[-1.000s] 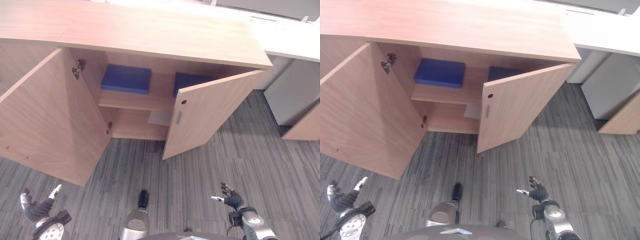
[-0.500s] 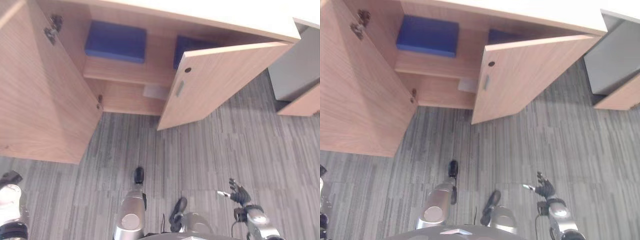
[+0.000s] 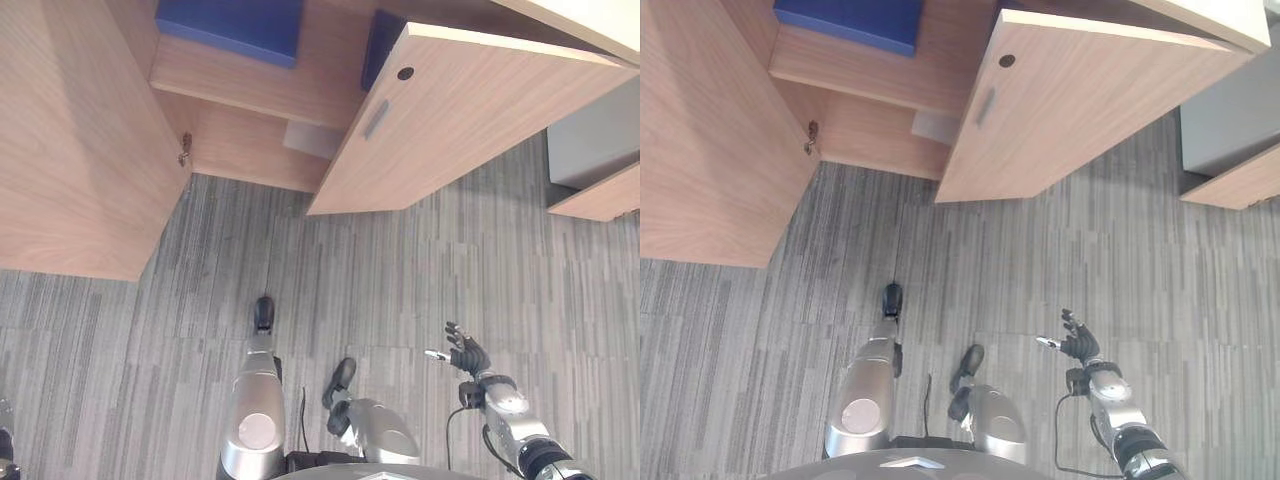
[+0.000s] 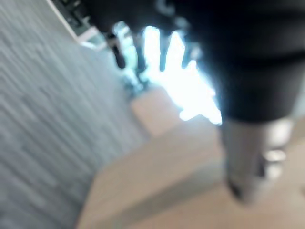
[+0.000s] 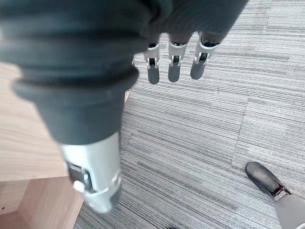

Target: Put the empty folder in the office cabinet

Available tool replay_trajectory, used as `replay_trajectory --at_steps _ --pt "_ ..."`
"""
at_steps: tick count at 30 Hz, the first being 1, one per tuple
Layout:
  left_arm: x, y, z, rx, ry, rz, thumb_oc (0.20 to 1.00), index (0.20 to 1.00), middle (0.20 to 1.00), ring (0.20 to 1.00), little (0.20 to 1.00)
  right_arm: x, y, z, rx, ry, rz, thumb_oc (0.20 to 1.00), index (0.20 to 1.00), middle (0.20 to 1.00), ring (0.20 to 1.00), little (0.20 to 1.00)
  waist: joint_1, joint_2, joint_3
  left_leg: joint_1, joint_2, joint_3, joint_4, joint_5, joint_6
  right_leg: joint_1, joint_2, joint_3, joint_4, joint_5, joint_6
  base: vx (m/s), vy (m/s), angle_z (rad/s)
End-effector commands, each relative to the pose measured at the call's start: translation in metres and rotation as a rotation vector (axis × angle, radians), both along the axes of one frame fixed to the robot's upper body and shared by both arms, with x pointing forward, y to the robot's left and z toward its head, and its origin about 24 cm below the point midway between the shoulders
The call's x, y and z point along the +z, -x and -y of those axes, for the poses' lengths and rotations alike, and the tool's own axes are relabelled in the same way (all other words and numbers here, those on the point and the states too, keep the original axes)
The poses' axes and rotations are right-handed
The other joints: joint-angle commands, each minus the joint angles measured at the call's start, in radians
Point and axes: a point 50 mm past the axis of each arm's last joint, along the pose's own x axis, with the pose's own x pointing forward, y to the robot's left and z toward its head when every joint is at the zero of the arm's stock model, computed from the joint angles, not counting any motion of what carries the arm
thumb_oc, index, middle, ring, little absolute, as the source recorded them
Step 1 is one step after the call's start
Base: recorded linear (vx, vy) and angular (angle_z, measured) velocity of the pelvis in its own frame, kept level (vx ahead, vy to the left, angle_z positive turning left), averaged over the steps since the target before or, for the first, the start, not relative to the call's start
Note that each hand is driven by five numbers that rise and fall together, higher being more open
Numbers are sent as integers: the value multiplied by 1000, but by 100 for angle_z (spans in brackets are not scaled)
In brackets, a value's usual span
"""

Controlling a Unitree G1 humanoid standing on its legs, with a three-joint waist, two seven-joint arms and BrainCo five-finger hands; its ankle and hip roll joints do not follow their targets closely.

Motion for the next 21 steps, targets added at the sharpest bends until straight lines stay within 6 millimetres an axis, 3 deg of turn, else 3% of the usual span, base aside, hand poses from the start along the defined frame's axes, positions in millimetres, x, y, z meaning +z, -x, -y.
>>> replay_trajectory --at_steps 1,8,13,16,21 --pt "-17 1 3 -109 32 -97 1000 1000 1000 1000 1000 18 -7 30 -14 44 69 1000 1000 1000 1000 1000 -2 39 -57 164 35 4 -23 -191 -35 -44 -44 37 40 -53 60 1 0 -5" --pt "-36 -16 16 -279 90 -180 1000 1000 1000 1000 1000 26 -14 39 -19 61 89 1000 1000 1000 1000 1000 -40 42 -64 177 43 30 -14 -195 -34 -58 -38 69 54 -54 58 -18 11 -16" --pt "-58 -36 39 -387 149 -235 1000 1000 1000 1000 1000 26 -15 41 -28 63 82 1000 1000 1000 1000 1000 -86 61 -86 203 47 57 -23 -193 -37 -63 -29 93 52 -58 61 -11 -12 -14" --pt "-60 -42 45 -356 146 -222 1000 1000 1000 1000 1000 27 -15 44 -49 64 81 1000 1000 1000 1000 1000 -103 68 -95 205 50 68 -22 -189 -40 -69 -27 104 55 -61 59 -15 18 -15" --pt "-50 -44 37 -297 134 -177 1000 1000 1000 1000 1000 26 -14 49 -76 78 70 1000 1000 1000 1000 1000 -121 78 -98 209 50 79 -27 -186 -45 -75 -24 115 52 -63 56 -25 11 -18"
